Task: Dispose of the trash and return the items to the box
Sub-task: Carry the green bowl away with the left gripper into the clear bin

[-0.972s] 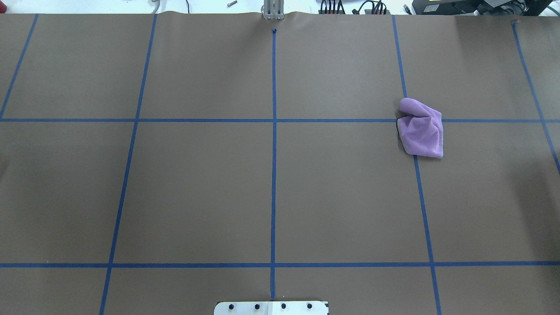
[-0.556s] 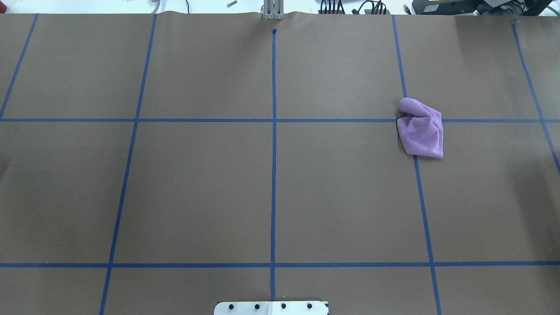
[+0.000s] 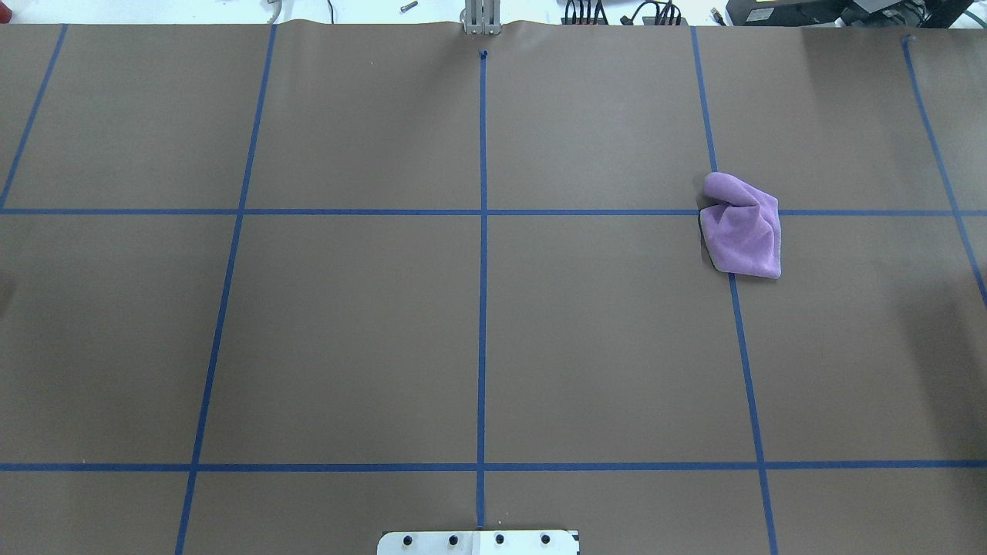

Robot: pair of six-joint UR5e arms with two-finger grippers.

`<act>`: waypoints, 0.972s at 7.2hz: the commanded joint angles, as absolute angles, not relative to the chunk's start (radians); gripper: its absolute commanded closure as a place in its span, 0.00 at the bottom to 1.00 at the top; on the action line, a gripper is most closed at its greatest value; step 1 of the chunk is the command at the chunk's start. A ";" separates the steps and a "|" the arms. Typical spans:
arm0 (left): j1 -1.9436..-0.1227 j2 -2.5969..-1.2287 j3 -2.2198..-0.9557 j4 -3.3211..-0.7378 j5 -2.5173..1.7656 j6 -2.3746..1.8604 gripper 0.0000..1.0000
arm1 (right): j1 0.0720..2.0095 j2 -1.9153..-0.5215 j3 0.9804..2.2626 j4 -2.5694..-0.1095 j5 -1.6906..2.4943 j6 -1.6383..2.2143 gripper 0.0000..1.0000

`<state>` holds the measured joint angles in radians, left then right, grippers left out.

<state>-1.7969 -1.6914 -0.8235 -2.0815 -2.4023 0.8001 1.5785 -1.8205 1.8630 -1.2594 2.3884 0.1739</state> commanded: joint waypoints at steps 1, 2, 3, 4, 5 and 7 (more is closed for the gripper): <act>-1.796 -1.693 -0.827 -2.091 -2.402 0.795 0.22 | 1.578 -1.821 1.862 -1.259 2.388 0.175 0.00; -1.796 -1.694 -0.828 -2.091 -2.401 0.795 0.03 | 1.578 -1.819 1.864 -1.259 2.390 0.176 0.00; -1.796 -1.703 -0.839 -2.091 -2.402 0.761 0.02 | 1.578 -1.819 1.864 -1.259 2.390 0.178 0.00; -1.796 -1.733 -0.863 -2.085 -2.411 0.691 0.03 | 1.578 -1.818 1.864 -1.259 2.390 0.179 0.00; -1.796 -1.750 -0.924 -2.068 -2.411 0.586 0.02 | 1.578 -1.816 1.864 -1.259 2.390 0.183 0.00; -1.793 -1.738 -1.111 -2.056 -2.416 0.239 0.03 | 1.578 -1.818 1.864 -1.259 2.393 0.184 0.00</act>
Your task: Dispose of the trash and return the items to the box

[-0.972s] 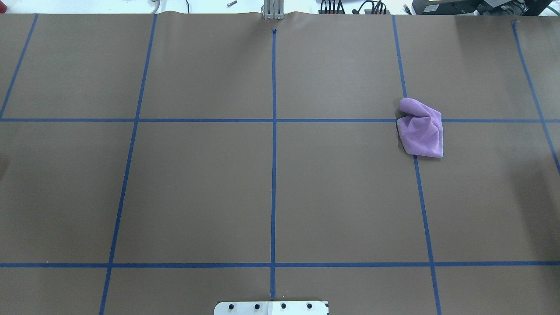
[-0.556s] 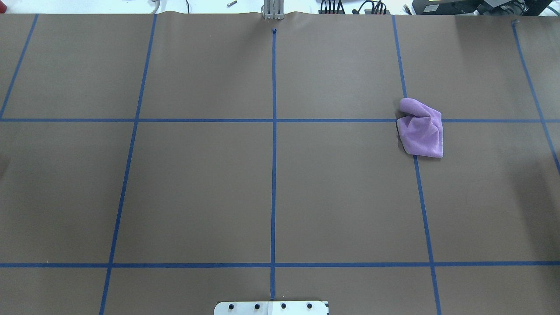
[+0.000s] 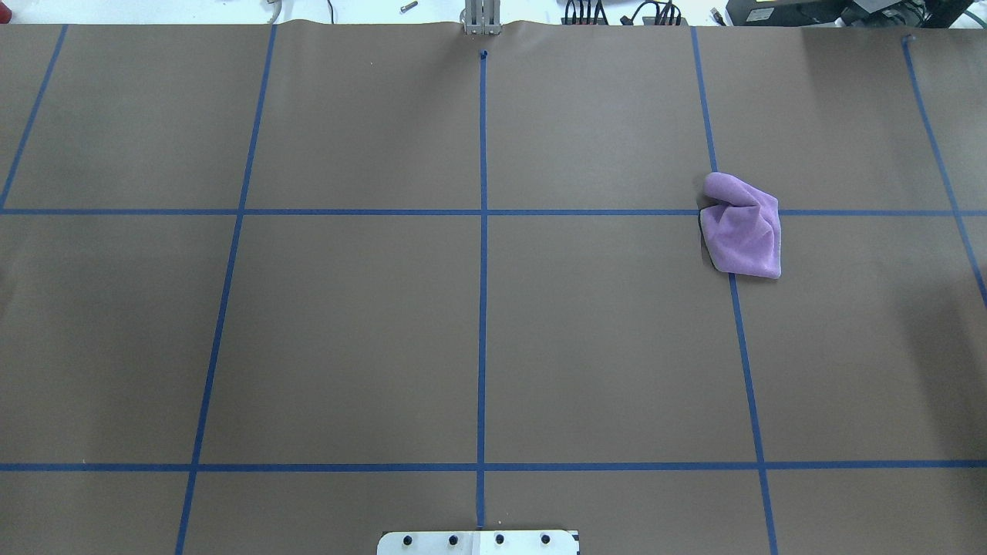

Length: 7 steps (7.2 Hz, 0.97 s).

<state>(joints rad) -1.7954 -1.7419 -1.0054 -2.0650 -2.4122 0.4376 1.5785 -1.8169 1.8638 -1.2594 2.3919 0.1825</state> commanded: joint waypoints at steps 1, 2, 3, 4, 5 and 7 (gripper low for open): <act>-1.751 -1.741 -1.159 -2.051 -2.483 0.069 0.03 | 1.578 -1.819 1.864 -1.259 2.395 0.184 0.00; -1.686 -1.718 -1.213 -2.049 -2.491 0.002 0.02 | 1.578 -1.822 1.864 -1.259 2.396 0.184 0.00; -1.596 -1.714 -1.248 -2.021 -2.491 -0.032 0.02 | 1.578 -1.824 1.864 -1.259 2.396 0.184 0.00; -1.510 -1.709 -1.372 -1.874 -2.485 -0.050 0.02 | 1.578 -1.824 1.862 -1.261 2.395 0.184 0.00; -1.485 -1.685 -1.504 -1.679 -2.459 -0.051 0.02 | 1.578 -1.824 1.864 -1.261 2.395 0.184 0.00; -1.479 -1.539 -1.687 -1.568 -2.413 -0.020 0.02 | 1.578 -1.825 1.864 -1.259 2.396 0.184 0.00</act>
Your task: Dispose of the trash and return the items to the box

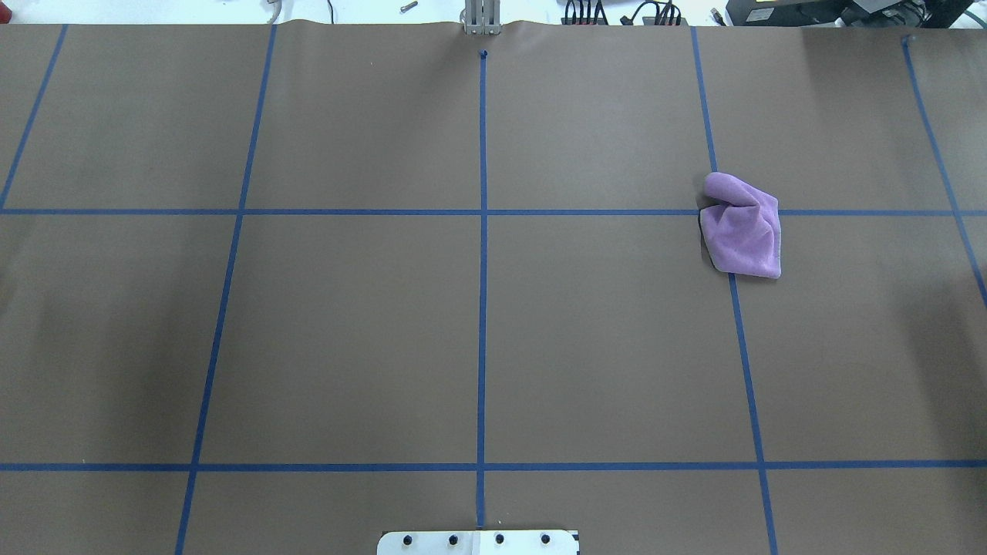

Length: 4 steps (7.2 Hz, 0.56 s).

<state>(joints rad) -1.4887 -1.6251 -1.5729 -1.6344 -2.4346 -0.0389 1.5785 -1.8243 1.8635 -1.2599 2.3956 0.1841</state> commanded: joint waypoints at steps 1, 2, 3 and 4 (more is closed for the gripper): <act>-1.482 -1.470 -1.753 -1.559 -2.414 0.010 0.02 | 1.578 -1.824 1.864 -1.259 2.396 0.184 0.00; -1.485 -1.398 -1.765 -1.565 -2.414 0.018 0.02 | 1.578 -1.825 1.864 -1.259 2.396 0.184 0.00; -1.499 -1.363 -1.801 -1.565 -2.427 0.018 0.02 | 1.578 -1.824 1.864 -1.259 2.396 0.184 0.00; -1.503 -1.339 -1.822 -1.557 -2.425 0.018 0.02 | 1.578 -1.819 1.870 -1.259 2.396 0.186 0.00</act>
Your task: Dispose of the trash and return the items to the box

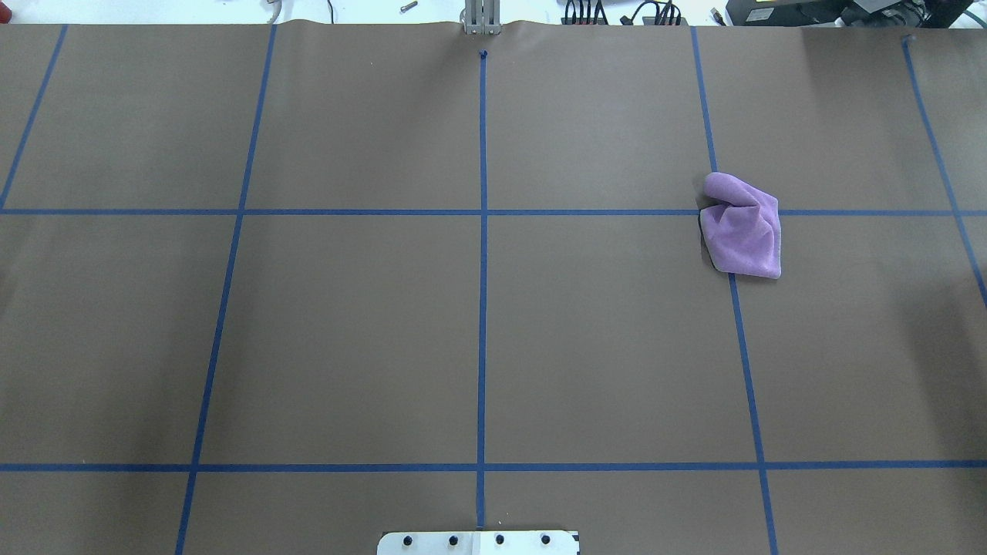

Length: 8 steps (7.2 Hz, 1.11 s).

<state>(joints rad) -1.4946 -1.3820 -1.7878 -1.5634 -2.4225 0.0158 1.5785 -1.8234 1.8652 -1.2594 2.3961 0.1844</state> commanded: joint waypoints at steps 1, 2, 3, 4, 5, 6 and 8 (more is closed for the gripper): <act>-1.523 -1.339 -1.821 -1.557 -2.419 0.018 0.02 | 1.574 -1.810 1.874 -1.259 2.396 0.231 0.00; -1.525 -1.339 -1.815 -1.557 -2.415 0.018 0.02 | 1.548 -1.780 1.882 -1.259 2.395 0.303 0.00; -1.529 -1.339 -1.819 -1.559 -2.414 0.017 0.02 | 1.505 -1.737 1.884 -1.259 2.387 0.389 0.00; -1.529 -1.339 -1.815 -1.559 -2.411 0.017 0.02 | 1.450 -1.682 1.885 -1.259 2.382 0.496 0.00; -1.529 -1.338 -1.815 -1.559 -2.411 0.017 0.02 | 1.375 -1.617 1.888 -1.259 2.334 0.622 0.00; -1.531 -1.338 -1.815 -1.560 -2.411 0.017 0.02 | 1.276 -1.553 1.887 -1.261 2.248 0.737 0.00; -1.542 -1.338 -1.818 -1.560 -2.411 0.017 0.02 | 1.102 -1.439 1.864 -1.272 2.104 0.935 0.00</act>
